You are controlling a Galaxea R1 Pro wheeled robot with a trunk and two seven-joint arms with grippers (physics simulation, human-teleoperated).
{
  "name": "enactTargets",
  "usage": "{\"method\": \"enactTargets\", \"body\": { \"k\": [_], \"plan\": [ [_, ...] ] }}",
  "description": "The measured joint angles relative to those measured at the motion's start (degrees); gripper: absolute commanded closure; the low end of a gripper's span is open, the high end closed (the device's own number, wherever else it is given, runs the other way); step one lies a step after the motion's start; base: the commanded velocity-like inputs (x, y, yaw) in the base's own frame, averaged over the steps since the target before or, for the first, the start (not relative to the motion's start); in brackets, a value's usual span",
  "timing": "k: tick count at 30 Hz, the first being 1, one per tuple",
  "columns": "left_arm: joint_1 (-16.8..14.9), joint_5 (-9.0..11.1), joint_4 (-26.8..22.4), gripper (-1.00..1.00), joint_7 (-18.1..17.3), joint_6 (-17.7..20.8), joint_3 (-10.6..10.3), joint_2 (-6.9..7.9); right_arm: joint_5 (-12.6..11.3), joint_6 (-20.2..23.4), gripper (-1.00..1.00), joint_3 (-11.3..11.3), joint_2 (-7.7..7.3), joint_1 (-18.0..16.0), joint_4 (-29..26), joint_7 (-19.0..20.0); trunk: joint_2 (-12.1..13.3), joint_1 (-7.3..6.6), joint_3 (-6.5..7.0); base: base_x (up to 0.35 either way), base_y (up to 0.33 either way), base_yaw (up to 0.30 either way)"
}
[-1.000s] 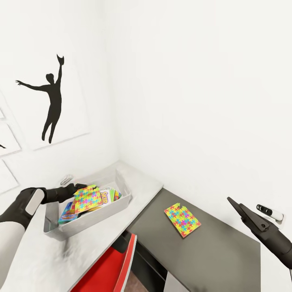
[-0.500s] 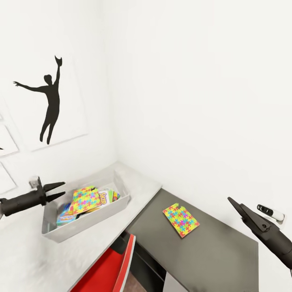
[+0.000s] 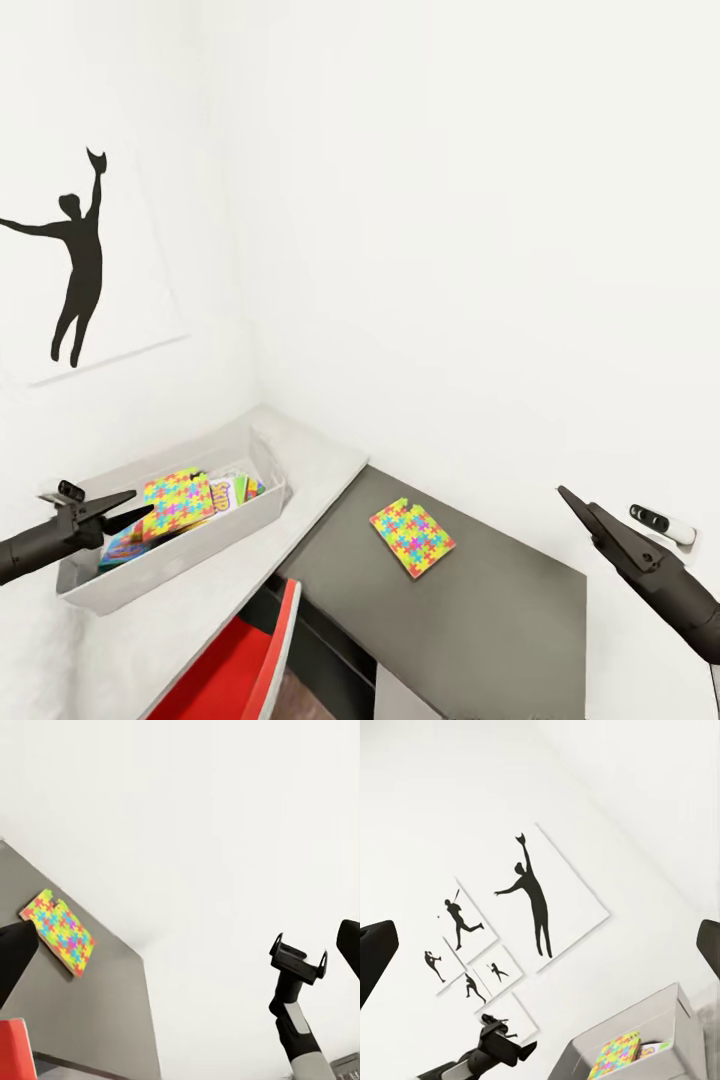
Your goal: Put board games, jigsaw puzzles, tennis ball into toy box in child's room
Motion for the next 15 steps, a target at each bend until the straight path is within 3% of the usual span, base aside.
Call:
{"method": "enactTargets", "body": {
  "k": [7, 15],
  "plan": [
    [0.16, -0.1, -1.21, -1.0, 0.0, -0.1, 0.01, 0.09, 0.06, -0.01, -1.0, 0.18, 0.1, -0.01, 0.0, -0.07, 0.01, 0.01, 0.15, -0.099, -0.07, -0.041],
    [0.28, -0.13, -1.38, -1.0, 0.0, -0.11, 0.08, 0.22, 0.1, -0.09, -1.0, 2.3, 0.11, -0.01, 0.06, -0.16, 0.0, 0.0, 0.16, -0.012, -0.009, -0.003]
  ]
}}
